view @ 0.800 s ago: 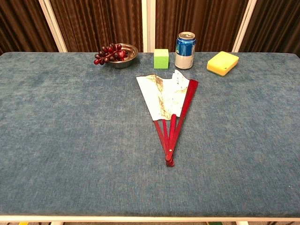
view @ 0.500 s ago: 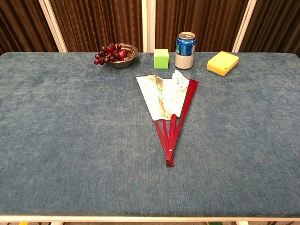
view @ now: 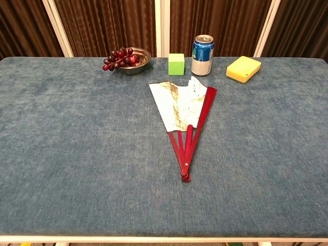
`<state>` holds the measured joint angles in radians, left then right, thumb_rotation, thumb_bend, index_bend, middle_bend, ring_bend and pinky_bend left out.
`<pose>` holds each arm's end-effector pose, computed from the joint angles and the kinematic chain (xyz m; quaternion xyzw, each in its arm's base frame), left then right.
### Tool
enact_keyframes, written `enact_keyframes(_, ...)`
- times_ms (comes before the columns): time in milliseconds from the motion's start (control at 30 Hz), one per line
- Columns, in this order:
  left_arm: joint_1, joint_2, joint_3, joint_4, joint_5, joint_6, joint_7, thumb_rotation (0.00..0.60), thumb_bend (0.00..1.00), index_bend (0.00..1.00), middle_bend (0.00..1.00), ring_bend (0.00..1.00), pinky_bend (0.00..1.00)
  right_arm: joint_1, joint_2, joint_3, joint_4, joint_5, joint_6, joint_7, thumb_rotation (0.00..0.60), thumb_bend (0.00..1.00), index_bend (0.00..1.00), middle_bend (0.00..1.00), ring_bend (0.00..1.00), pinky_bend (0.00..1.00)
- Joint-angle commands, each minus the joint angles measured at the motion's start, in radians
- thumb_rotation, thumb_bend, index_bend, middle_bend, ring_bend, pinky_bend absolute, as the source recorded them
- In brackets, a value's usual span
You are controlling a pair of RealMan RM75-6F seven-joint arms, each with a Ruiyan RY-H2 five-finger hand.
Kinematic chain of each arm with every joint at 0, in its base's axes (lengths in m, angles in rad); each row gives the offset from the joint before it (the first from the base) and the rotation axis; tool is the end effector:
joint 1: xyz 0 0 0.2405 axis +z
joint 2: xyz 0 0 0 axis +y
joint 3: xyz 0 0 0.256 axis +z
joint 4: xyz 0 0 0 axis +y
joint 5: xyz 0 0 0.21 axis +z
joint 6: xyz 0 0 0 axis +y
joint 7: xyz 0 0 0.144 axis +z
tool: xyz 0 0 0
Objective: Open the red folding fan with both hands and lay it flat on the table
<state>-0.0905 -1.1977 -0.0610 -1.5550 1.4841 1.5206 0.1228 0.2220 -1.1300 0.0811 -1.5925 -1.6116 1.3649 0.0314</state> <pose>-0.3135 0.1853 0.1460 -0.5982 -0.3474 -0.3710 0.6195 -0.2755 -0.2260 0.1397 0.6657 -0.3495 0.4210 0.5073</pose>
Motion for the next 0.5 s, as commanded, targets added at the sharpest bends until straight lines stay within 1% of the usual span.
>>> enact_keyframes(33, 0.0, 0.0, 0.001, 0.0, 0.005, 0.002, -0.007, 0.6, 0.0, 0.09, 0.08, 0.01, 0.06, 0.146, -0.074, 0.04, 0.059, -0.016, -0.162, 0.034, 0.6, 0.12, 0.28, 0.4, 0.12, 0.17)
enact_keyframes(133, -0.002, 0.003, 0.001, 0.0, 0.014, 0.005, -0.013, 0.6, 0.0, 0.09, 0.08, 0.01, 0.06, 0.243, -0.158, 0.062, 0.123, 0.002, -0.274, 0.048, 0.6, 0.11, 0.29, 0.4, 0.12, 0.17)
enact_keyframes(233, -0.004, 0.008, 0.001, -0.001, 0.022, 0.007, -0.024, 0.6, 0.0, 0.09, 0.08, 0.01, 0.06, 0.326, -0.26, 0.08, 0.212, 0.016, -0.353, 0.029, 0.6, 0.03, 0.31, 0.4, 0.12, 0.17)
enact_keyframes(300, -0.005, 0.01, 0.0, -0.001, 0.023, 0.006, -0.027, 0.6, 0.0, 0.09, 0.08, 0.01, 0.06, 0.368, -0.324, 0.084, 0.27, 0.015, -0.382, 0.017, 0.6, 0.03, 0.33, 0.4, 0.12, 0.16)
enact_keyframes(400, -0.005, 0.012, 0.0, -0.001, 0.02, 0.004, -0.039, 0.6, 0.0, 0.09, 0.08, 0.01, 0.06, 0.434, -0.434, 0.081, 0.384, 0.001, -0.414, -0.002, 0.6, 0.03, 0.36, 0.4, 0.1, 0.13)
enact_keyframes(500, -0.004, 0.013, 0.001, 0.0, 0.019, 0.002, -0.049, 0.6, 0.0, 0.09, 0.08, 0.01, 0.06, 0.471, -0.509, 0.07, 0.471, -0.015, -0.419, -0.011, 0.6, 0.03, 0.38, 0.39, 0.09, 0.11)
